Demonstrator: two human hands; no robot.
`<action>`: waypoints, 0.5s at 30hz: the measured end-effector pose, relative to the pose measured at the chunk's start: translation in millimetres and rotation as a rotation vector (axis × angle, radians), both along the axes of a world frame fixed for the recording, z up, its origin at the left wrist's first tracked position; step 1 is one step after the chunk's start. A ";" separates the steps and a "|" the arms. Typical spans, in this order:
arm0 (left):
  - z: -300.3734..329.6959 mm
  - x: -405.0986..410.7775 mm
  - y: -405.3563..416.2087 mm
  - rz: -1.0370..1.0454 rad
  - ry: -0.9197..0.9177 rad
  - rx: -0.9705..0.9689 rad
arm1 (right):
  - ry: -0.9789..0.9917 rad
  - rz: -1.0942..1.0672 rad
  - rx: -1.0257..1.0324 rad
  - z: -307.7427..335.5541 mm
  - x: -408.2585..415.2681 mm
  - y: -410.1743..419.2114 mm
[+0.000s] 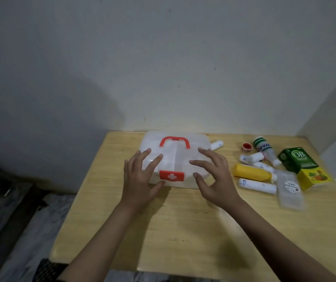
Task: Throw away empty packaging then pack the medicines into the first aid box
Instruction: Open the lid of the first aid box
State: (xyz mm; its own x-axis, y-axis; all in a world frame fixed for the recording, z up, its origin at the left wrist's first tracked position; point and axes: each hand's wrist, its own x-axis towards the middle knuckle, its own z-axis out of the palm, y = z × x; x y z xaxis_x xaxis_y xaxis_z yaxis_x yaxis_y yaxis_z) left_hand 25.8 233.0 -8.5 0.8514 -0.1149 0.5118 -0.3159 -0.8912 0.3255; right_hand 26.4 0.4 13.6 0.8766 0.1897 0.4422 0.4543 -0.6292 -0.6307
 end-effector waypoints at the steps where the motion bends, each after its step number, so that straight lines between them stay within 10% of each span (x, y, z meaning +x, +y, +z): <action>1: -3.4 1.6 -0.6 -0.005 -0.041 -0.010 | -0.018 0.005 0.010 -2.3 0.3 -0.3; 15: -13.2 -4.3 -9.0 -0.082 -0.339 -0.212 | -0.270 0.092 0.164 -24.3 6.9 -11.0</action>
